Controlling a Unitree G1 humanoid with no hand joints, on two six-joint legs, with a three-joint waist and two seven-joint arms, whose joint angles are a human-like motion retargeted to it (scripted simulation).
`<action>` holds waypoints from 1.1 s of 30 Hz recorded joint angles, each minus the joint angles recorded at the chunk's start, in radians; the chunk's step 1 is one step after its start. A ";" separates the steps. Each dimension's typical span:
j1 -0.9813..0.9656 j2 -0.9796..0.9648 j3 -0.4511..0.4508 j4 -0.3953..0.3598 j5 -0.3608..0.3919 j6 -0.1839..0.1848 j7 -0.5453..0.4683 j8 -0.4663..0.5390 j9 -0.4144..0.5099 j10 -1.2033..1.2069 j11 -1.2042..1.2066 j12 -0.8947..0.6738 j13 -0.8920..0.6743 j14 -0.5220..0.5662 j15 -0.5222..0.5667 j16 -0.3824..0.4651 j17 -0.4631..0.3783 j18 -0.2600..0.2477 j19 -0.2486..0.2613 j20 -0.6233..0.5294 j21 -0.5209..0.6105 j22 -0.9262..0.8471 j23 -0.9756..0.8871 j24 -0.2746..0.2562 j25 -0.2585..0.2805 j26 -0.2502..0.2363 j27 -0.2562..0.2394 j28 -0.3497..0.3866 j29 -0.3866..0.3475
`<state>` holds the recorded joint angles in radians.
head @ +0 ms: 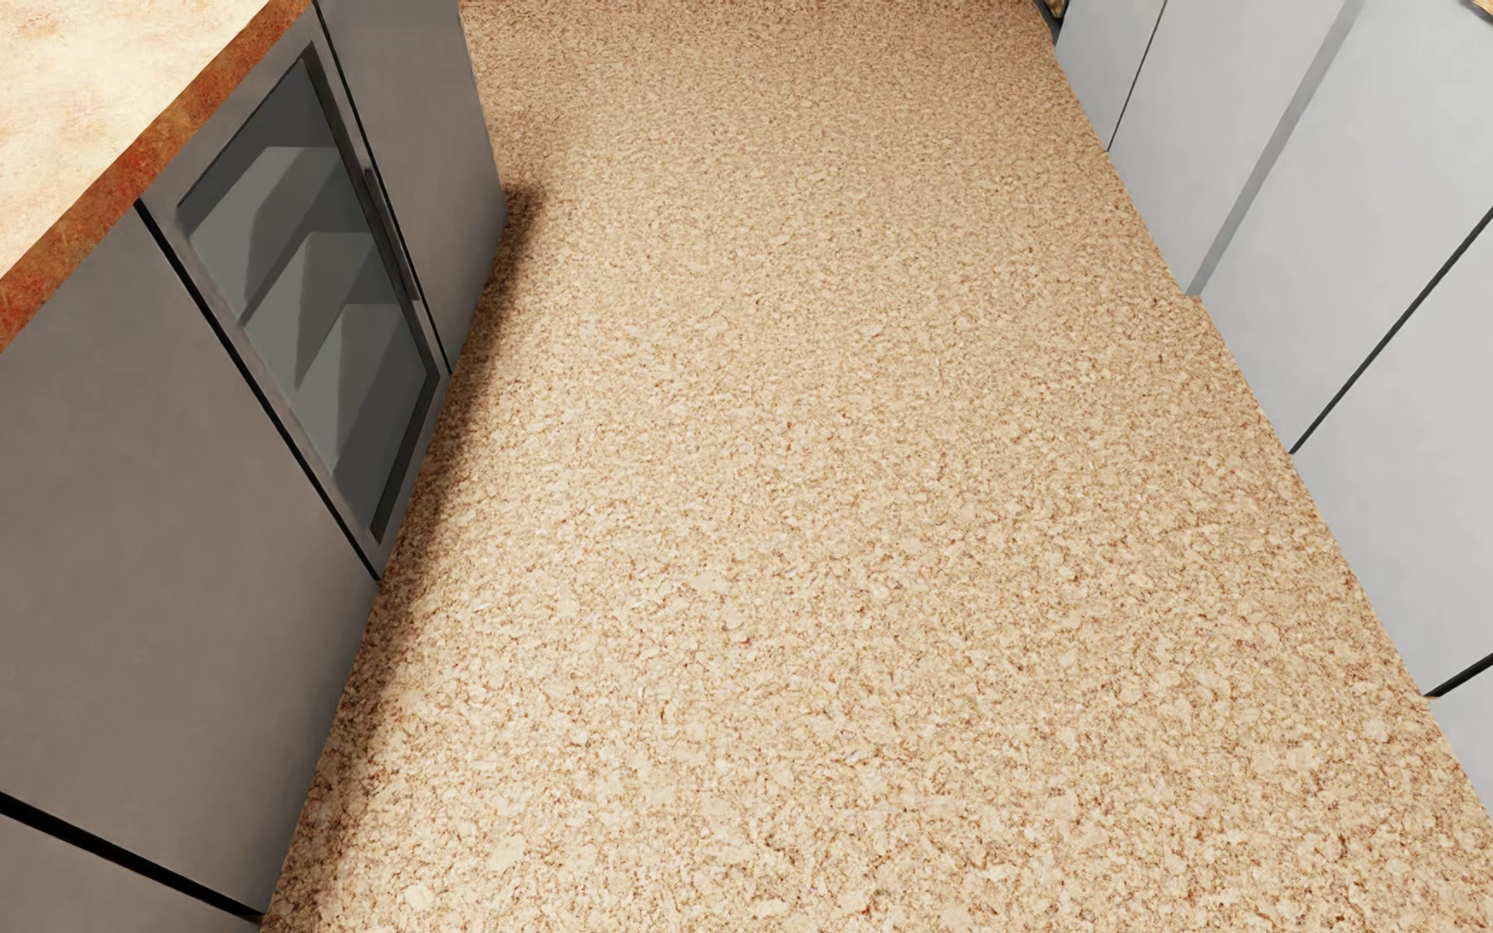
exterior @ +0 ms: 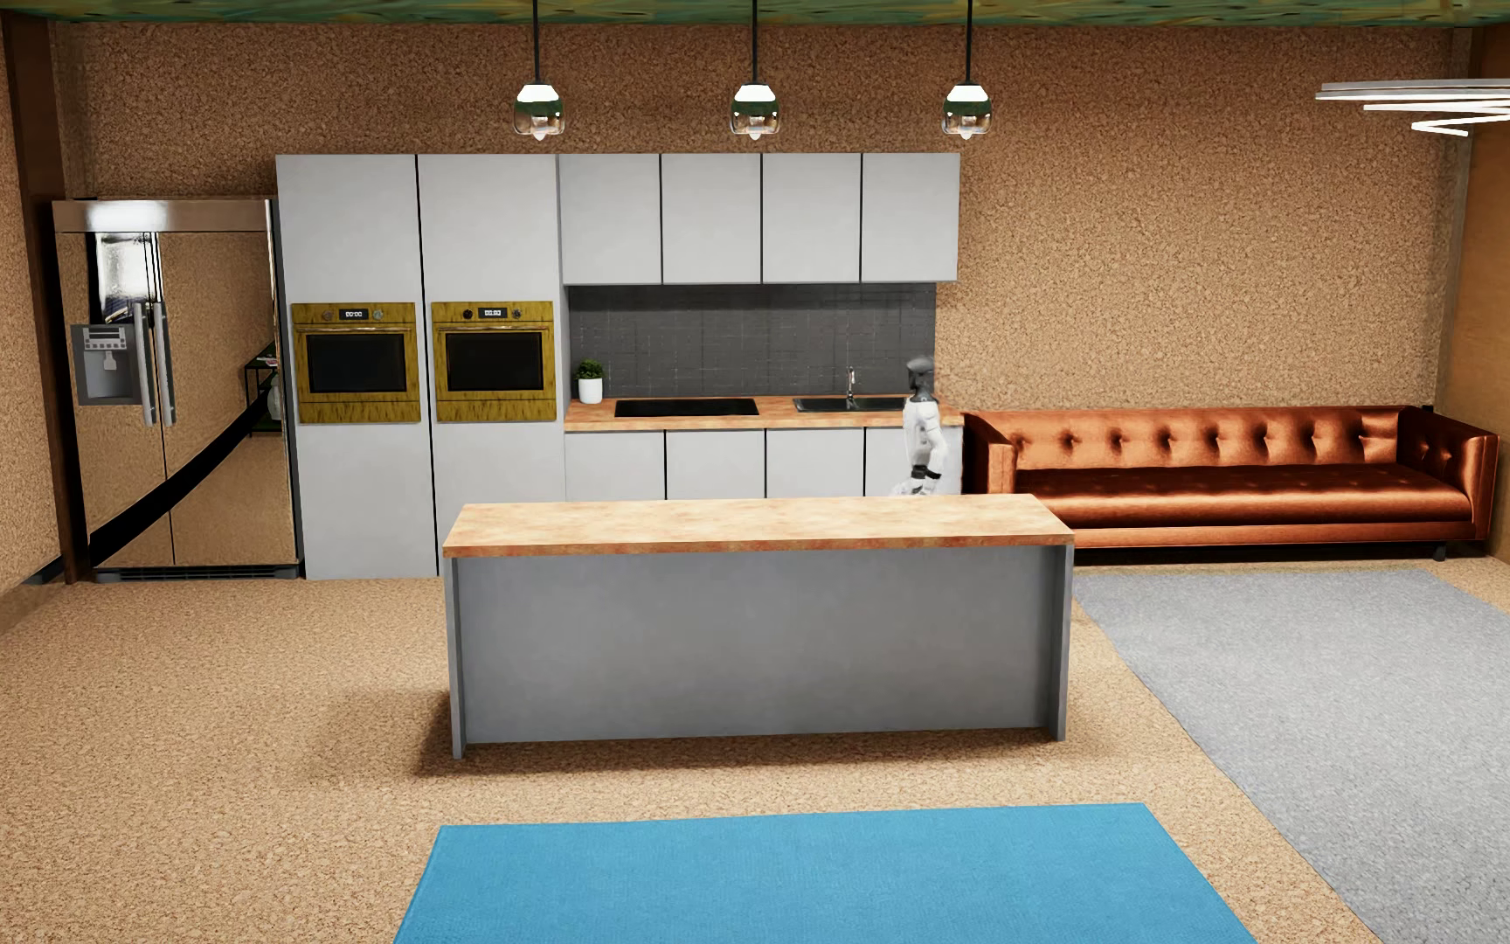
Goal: Circle the counter
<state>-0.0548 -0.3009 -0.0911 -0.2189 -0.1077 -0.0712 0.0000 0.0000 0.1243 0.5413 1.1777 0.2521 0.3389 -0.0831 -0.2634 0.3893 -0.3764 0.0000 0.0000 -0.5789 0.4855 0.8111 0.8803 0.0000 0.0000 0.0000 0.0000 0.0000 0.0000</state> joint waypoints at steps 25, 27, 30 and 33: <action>-0.498 0.520 0.227 0.070 -0.089 -0.067 0.000 0.000 -0.091 0.140 -0.237 0.163 -0.115 0.338 0.370 -0.044 0.025 0.000 0.000 -0.125 -0.170 0.254 -0.133 0.000 0.000 0.000 0.000 0.000 0.000; -0.365 0.313 0.177 0.000 -0.097 -0.078 0.000 0.000 -0.055 0.164 0.142 0.106 -0.105 0.291 0.326 -0.046 0.037 0.000 0.000 -0.091 -0.106 0.241 -0.054 0.000 0.000 0.000 0.000 0.000 0.000; -0.030 0.072 0.006 0.006 -0.031 -0.021 0.000 0.000 -0.024 0.006 0.199 0.019 -0.049 0.083 0.033 -0.033 0.032 0.000 0.000 -0.001 -0.029 0.111 0.014 0.000 0.000 0.000 0.000 0.000 0.000; 0.209 -0.061 -0.140 0.065 -0.016 0.025 0.000 0.000 -0.031 -0.110 -0.299 -0.089 0.028 -0.134 0.041 0.007 0.013 0.000 0.000 0.055 -0.016 -0.074 0.025 0.000 0.000 0.000 0.000 0.000 0.000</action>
<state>0.1541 -0.3624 -0.2306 -0.1536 -0.1236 -0.0464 0.0000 0.0000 0.0928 0.4318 0.8786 0.1628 0.3671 -0.2173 -0.2222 0.3960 -0.3631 0.0000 0.0000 -0.5234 0.4692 0.7371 0.9050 0.0000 0.0000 0.0000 0.0000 0.0000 0.0000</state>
